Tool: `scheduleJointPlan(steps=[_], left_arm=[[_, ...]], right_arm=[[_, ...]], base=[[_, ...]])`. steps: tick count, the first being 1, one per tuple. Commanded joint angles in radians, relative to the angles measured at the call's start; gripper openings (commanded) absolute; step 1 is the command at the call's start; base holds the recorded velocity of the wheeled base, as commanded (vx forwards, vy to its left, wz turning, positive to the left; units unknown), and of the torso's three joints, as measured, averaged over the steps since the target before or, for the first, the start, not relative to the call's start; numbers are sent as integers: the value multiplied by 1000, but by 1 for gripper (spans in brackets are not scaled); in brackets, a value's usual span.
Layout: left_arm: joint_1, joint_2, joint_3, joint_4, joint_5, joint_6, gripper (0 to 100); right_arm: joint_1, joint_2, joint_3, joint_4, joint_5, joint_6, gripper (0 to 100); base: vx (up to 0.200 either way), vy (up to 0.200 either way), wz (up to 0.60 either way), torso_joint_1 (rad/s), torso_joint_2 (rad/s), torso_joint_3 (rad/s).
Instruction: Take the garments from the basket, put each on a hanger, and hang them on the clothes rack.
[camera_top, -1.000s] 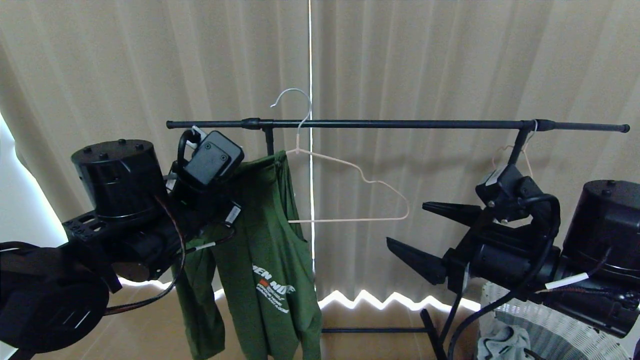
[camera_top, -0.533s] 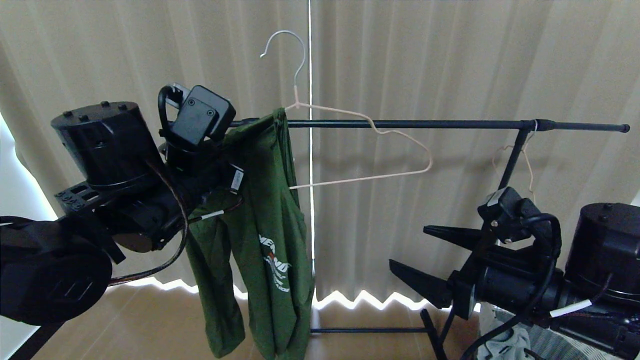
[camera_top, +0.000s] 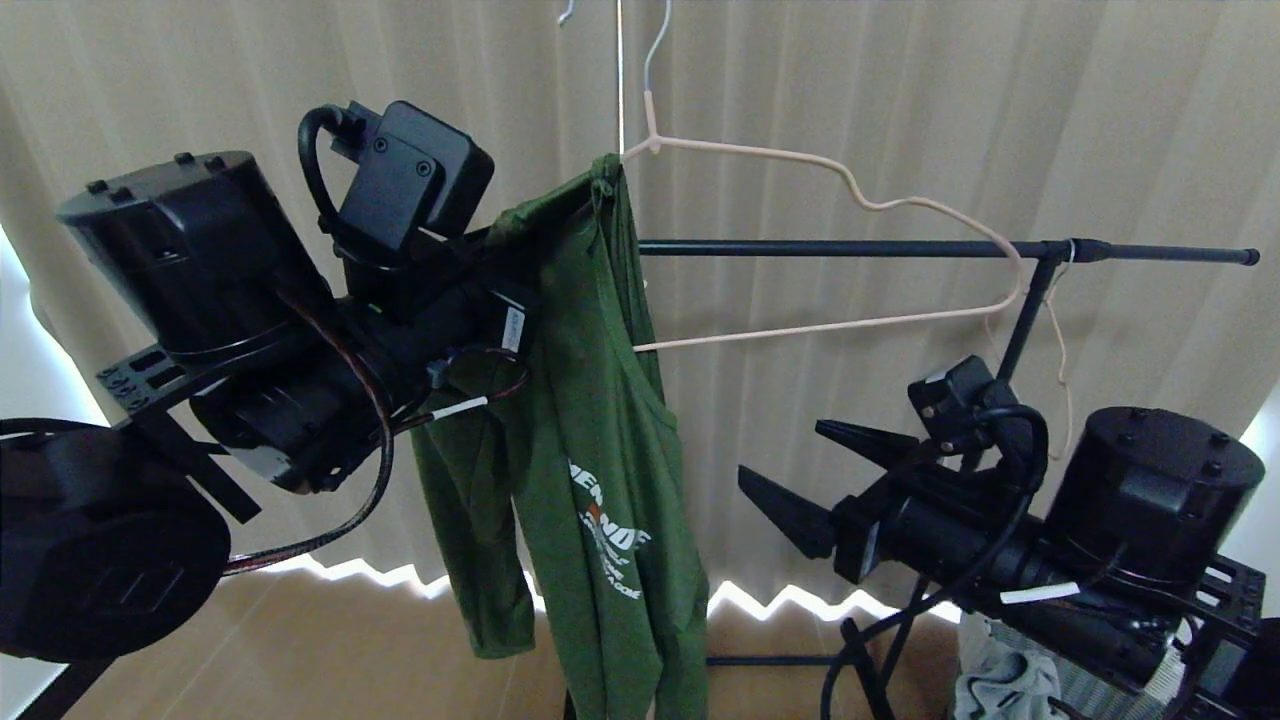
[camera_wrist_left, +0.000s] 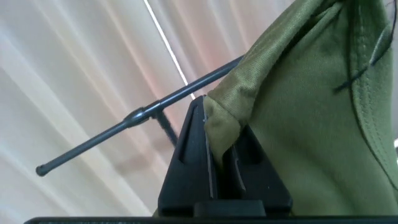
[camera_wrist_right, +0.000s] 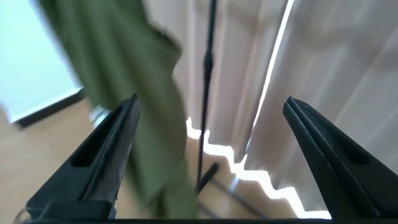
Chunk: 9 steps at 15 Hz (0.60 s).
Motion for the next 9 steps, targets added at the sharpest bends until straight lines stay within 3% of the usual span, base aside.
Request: scheduleJointPlan(steps=[1, 4, 9], left_arm=[[-26, -5, -3, -1, 1, 0, 0], [-69, -30, 5, -1, 2, 0, 0], [-98, -30, 5, -1, 4, 2, 0]], right_arm=[[1, 93, -38, -39, -30, 1, 100], [1, 142, -108, -119, -62, 42, 100], [38, 169, -114, -212, -57, 44, 100]], base=[[0, 0, 0, 0, 0, 0], [0, 0, 0, 0, 0, 0], [0, 0, 0, 0, 0, 0]])
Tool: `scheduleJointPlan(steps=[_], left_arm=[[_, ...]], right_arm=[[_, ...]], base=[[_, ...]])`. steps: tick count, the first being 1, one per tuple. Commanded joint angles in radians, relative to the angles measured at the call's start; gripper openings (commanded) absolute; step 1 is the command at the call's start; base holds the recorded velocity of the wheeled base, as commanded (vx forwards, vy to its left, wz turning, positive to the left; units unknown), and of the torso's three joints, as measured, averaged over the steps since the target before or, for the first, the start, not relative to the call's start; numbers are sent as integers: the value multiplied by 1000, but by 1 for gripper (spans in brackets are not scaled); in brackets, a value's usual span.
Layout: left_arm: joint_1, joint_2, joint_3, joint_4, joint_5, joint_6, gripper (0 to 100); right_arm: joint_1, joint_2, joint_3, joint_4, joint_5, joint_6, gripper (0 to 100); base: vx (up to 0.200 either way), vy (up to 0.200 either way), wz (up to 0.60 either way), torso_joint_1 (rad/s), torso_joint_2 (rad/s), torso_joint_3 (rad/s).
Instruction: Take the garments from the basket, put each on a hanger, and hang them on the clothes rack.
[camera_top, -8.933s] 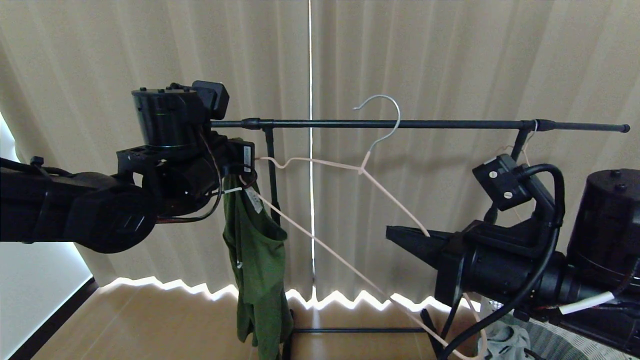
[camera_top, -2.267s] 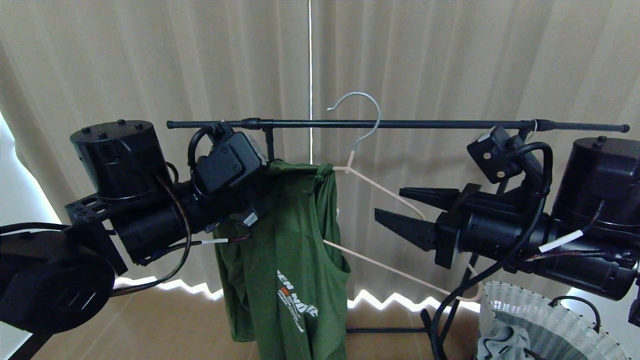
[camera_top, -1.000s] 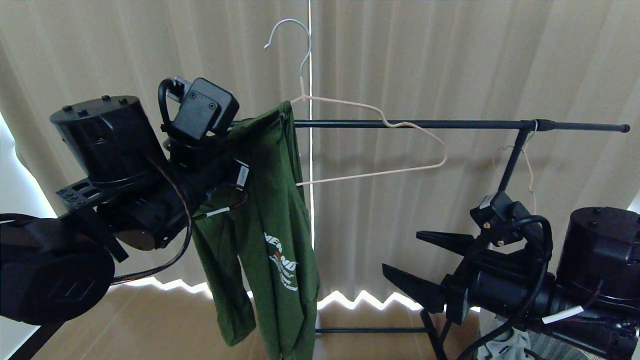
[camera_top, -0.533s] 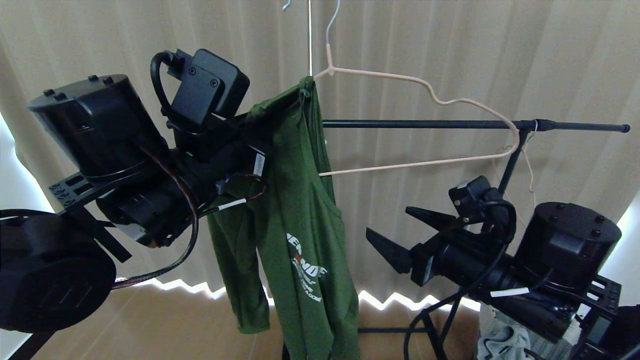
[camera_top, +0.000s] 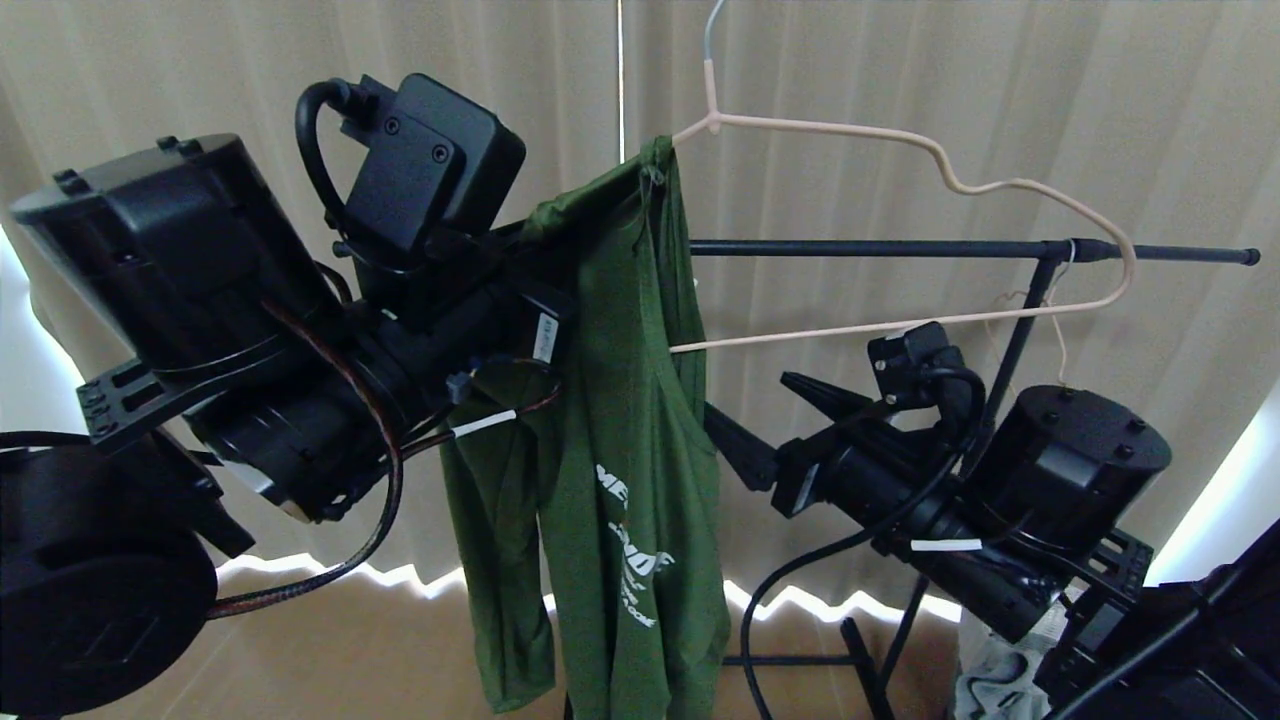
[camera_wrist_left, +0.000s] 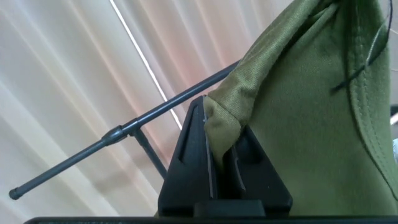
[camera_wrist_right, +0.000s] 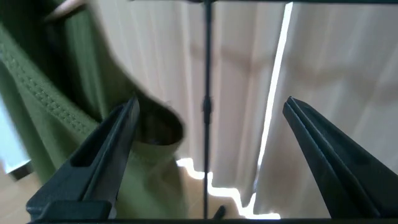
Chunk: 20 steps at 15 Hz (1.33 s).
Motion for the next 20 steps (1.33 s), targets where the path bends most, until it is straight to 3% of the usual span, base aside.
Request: scheduleJointPlan(steps=[1, 4, 11, 15, 20], left_arm=[[-3, -2, -1, -1, 1, 0, 0], [-3, -5, -5, -1, 1, 0, 0], [2, -17, -10, -1, 1, 2, 0], [25, -19, -2, 1, 2, 9, 0], [150, -25, 64, 1, 4, 117, 0]], right_arm=[[29, 12, 3, -2, 4, 0, 100], [72, 10, 41, 7, -1, -2, 100], [66, 1, 201, 21, -9, -6, 100], [-19, -68, 256, 66, -13, -14, 100], [-226, -255, 271, 218, -13, -75, 100]], base=[[0, 0, 0, 0, 0, 0], [0, 0, 0, 0, 0, 0], [0, 0, 0, 0, 0, 0], [0, 0, 0, 0, 0, 0], [0, 0, 0, 0, 0, 0]])
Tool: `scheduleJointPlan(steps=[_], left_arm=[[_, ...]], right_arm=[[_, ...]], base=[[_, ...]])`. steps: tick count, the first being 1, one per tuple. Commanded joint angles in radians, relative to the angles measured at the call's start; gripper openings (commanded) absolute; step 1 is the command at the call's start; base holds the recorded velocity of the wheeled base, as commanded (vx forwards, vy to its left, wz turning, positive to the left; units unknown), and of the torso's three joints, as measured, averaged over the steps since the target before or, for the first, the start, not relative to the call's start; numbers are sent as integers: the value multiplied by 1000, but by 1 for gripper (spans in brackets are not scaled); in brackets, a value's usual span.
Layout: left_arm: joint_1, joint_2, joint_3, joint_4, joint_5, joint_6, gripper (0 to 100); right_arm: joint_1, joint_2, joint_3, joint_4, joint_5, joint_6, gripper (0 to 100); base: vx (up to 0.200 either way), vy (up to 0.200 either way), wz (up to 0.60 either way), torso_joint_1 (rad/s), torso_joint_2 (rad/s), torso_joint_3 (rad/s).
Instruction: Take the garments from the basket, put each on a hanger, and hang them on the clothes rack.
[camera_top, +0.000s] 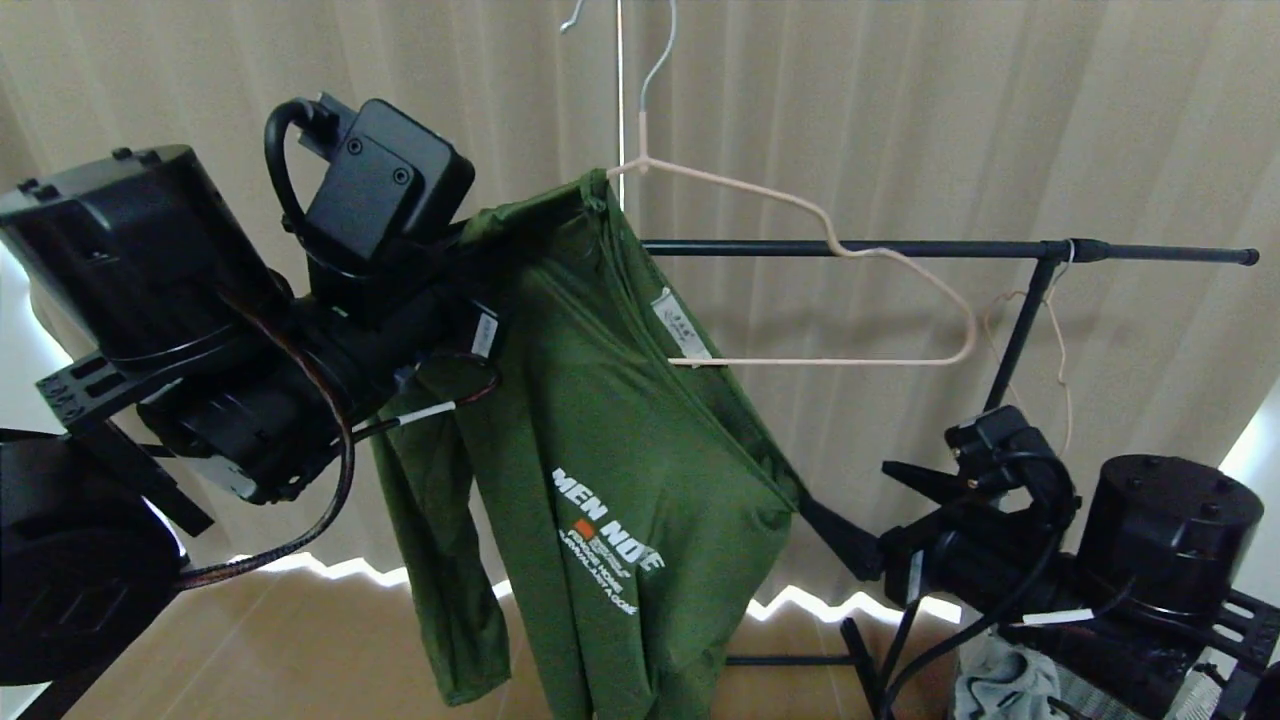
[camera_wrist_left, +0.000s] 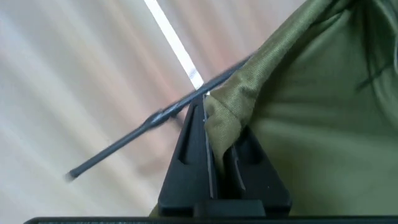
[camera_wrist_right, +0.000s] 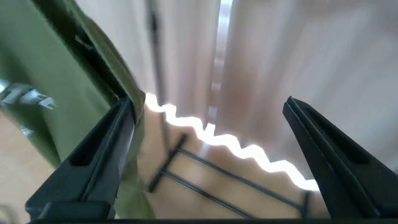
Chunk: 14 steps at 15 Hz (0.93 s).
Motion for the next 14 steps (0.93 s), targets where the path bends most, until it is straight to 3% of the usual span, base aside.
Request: scheduleJointPlan(steps=[1, 6, 7, 9, 14], left_arm=[[38, -3, 30, -2, 1, 13, 0], [105, -46, 173, -2, 1, 74, 0], [108, -46, 176, -2, 1, 79, 0], [153, -45, 227, -3, -1, 163, 0], [145, -35, 179, -15, 1, 128, 0]], right_arm=[[-84, -117, -5, 59, 1, -19, 100], [-203, -182, -51, 91, 3, -62, 100], [-203, -182, -52, 91, 3, -62, 100], [-202, -192, -86, 92, 7, -62, 100], [-131, -195, -55, 94, 13, -54, 100]], base=[[0, 0, 0, 0, 0, 0], [0, 0, 0, 0, 0, 0], [0, 0, 0, 0, 0, 0], [0, 0, 0, 0, 0, 0], [0, 0, 0, 0, 0, 0]])
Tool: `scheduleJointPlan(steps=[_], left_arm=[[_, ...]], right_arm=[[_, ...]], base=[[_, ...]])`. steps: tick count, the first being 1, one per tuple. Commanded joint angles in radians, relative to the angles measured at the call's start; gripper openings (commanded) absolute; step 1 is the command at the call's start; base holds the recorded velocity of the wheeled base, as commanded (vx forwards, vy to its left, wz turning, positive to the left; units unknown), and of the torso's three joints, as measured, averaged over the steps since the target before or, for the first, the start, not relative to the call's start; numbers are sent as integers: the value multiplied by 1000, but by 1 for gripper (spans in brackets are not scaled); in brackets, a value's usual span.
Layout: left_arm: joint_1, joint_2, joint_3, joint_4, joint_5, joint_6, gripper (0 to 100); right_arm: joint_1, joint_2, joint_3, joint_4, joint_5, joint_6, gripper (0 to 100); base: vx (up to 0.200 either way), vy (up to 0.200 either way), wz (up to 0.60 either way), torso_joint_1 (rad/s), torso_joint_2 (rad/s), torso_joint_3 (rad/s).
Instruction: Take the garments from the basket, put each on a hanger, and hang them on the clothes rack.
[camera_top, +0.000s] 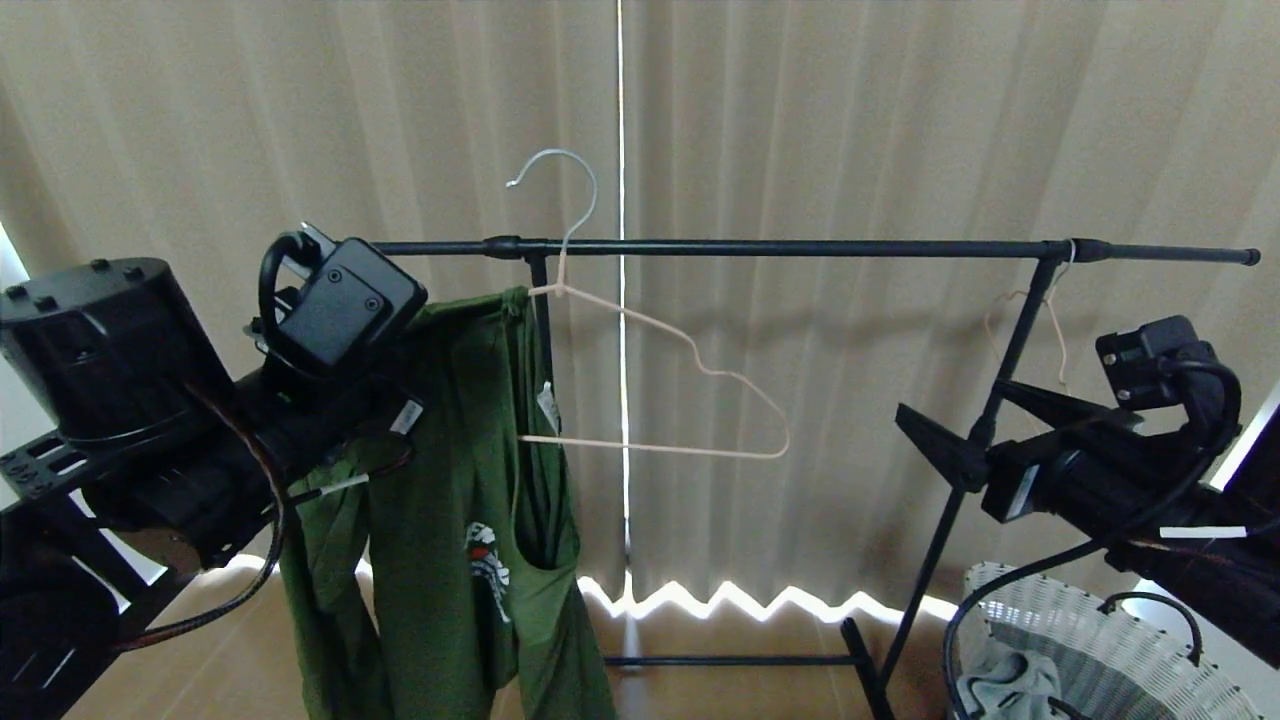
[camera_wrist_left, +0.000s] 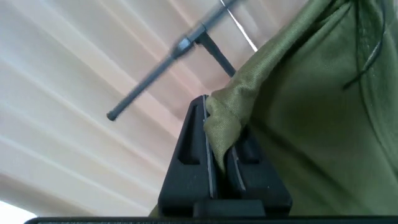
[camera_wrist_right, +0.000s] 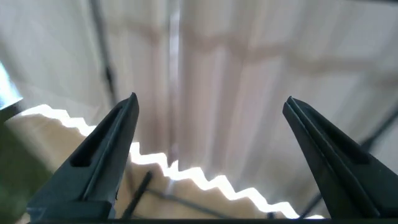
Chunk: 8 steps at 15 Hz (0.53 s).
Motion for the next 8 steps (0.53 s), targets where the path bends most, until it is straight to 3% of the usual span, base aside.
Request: scheduleJointPlan(steps=[1, 4, 5, 8], left_arm=[[-1, 6, -30, -21, 2, -46, 0], [-15, 6, -65, -24, 0, -92, 0], [-15, 6, -65, -24, 0, -92, 0], [-112, 8, -128, -22, -3, -155, 0]], right_arm=[[49, -2, 45, 0, 2, 23, 100], [210, 5, 59, 0, -4, 84, 100], [210, 5, 59, 0, -4, 84, 100], [363, 42, 14, -6, -6, 128, 100]], base=[[0, 0, 0, 0, 0, 0], [0, 0, 0, 0, 0, 0], [0, 0, 0, 0, 0, 0], [0, 0, 0, 0, 0, 0]])
